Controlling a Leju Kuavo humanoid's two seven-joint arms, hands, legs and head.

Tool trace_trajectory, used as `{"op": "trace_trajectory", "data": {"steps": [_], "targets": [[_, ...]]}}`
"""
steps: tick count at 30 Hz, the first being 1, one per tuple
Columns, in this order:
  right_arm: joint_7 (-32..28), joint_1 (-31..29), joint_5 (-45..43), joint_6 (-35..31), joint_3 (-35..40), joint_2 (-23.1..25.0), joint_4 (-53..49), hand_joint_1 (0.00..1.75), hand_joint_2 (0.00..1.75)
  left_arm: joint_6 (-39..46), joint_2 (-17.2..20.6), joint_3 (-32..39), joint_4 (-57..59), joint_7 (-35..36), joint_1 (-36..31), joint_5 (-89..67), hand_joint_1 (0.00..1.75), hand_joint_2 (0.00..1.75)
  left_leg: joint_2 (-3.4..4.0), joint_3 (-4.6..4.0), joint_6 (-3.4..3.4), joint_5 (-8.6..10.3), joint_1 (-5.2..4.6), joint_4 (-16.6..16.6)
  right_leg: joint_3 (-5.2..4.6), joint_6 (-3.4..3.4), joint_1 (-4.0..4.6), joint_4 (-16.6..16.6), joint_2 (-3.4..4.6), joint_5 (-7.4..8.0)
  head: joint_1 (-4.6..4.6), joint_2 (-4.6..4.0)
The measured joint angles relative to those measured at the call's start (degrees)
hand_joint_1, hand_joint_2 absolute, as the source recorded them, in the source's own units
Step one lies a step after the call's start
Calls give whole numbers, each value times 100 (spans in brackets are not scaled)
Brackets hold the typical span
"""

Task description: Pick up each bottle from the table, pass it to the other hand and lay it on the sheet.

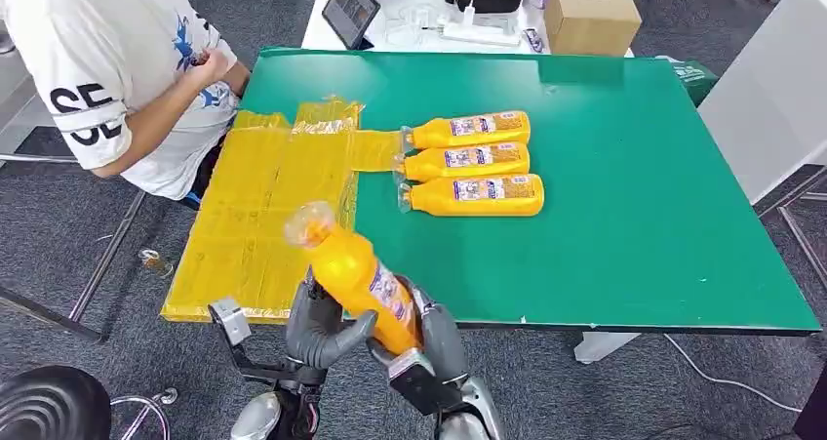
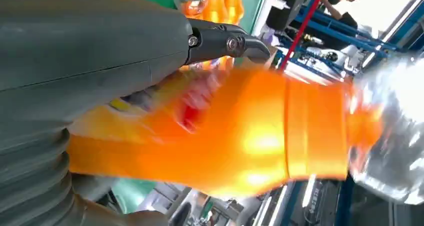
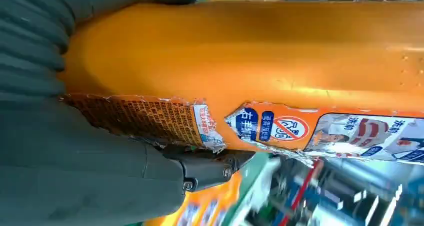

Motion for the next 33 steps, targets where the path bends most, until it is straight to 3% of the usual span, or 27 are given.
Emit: {"op": "trace_trajectory", "data": {"steps": [15,20,26,27,29,33], "targets": [[9,-323,413,-244,301,122,725,175,175,-13,61,-24,284,181,-79,-68,0,175,2,2,0,0,-1,0,-1,1,-1,0,1,1,0,0],[142,-426,962,-735,463,140,946,175,175,-17,94,-24,398,221,-98,-37,0,175,4,2,0,0,-1,0,-3,1,-2,0,1,1,-2,0],[177,-497,992,-780,531,142,1097,175,175,-20,127,-22,494,221,-104,-26,0,175,5,2,0,0,-1,0,-3,1,-2,0,2,1,0,0],[195,-506,1003,-802,540,146,1121,175,175,-26,129,-22,509,221,-107,-15,10,175,5,2,0,1,-1,0,-3,1,-2,0,2,1,0,0],[277,-533,1092,-798,572,155,1154,175,175,-135,146,-17,529,221,-108,107,175,175,9,2,0,0,-1,0,-4,1,-2,0,2,1,0,0],[313,-574,1077,-754,658,153,1208,175,175,-551,186,18,581,256,-92,510,175,175,10,2,-1,0,-1,0,-6,1,-2,0,3,1,-2,0]]}}
